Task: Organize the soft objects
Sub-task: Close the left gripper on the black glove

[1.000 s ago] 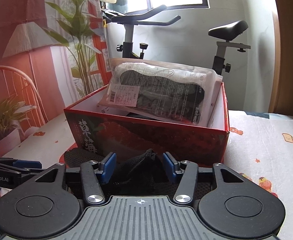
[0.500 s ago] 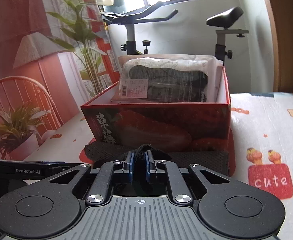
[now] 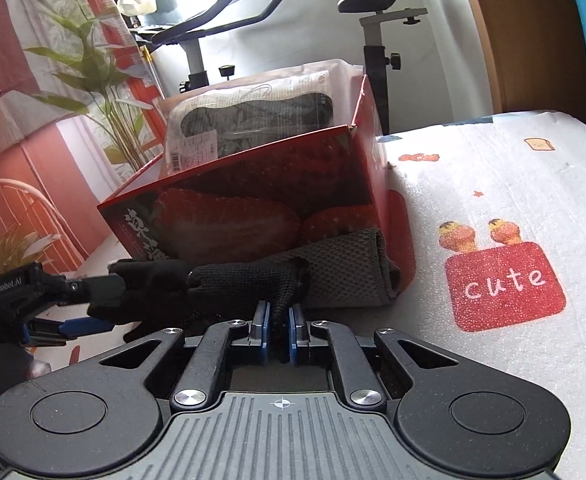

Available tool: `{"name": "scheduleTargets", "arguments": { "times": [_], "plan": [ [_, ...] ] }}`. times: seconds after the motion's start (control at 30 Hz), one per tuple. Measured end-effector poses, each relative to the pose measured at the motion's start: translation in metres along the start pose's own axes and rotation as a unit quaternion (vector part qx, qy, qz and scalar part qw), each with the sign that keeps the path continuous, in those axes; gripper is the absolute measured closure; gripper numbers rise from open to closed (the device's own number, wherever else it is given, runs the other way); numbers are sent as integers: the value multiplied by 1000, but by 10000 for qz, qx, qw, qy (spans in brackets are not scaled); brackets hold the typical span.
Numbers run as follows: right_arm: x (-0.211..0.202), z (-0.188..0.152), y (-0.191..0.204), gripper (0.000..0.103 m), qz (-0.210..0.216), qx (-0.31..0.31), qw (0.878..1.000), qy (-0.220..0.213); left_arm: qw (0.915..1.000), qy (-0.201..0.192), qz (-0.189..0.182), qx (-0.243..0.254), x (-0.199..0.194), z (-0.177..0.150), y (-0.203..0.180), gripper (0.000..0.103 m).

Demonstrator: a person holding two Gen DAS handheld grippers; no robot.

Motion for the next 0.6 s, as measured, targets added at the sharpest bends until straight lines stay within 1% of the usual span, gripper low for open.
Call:
{"name": "scheduleTargets", "arguments": {
  "times": [0.17, 0.23, 0.37, 0.53, 0.6],
  "plan": [
    [2, -1, -7, 95, -63, 15, 10000, 22, 9988, -40, -257, -410, 10, 11, -9, 4],
    [3, -2, -9, 95, -85, 44, 9999, 35, 9983, -28, -343, -476, 12, 12, -15, 4],
    [4, -4, -12, 96, -98, 96, 9999, 65, 9987, 14, -354, -353, 8, 5, -24, 9],
    [3, -4, -9, 96, -79, 103, 9999, 59, 9981, 338, -405, -307, 2, -14, -23, 9],
    [4, -4, -9, 96, -79, 98, 9999, 63, 9984, 382, -371, -194, 0, -21, -22, 12]
  ]
}}
Point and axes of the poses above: each gripper's, at about its wrist camera, not at the fingertips, and x roughly the way its jaws point, y to its left, z to its top, the point moved 9 cm from there along x, roughly the way its jaws point, and after that the axes turned 3 degrees about -y, right-handed, at the moved point
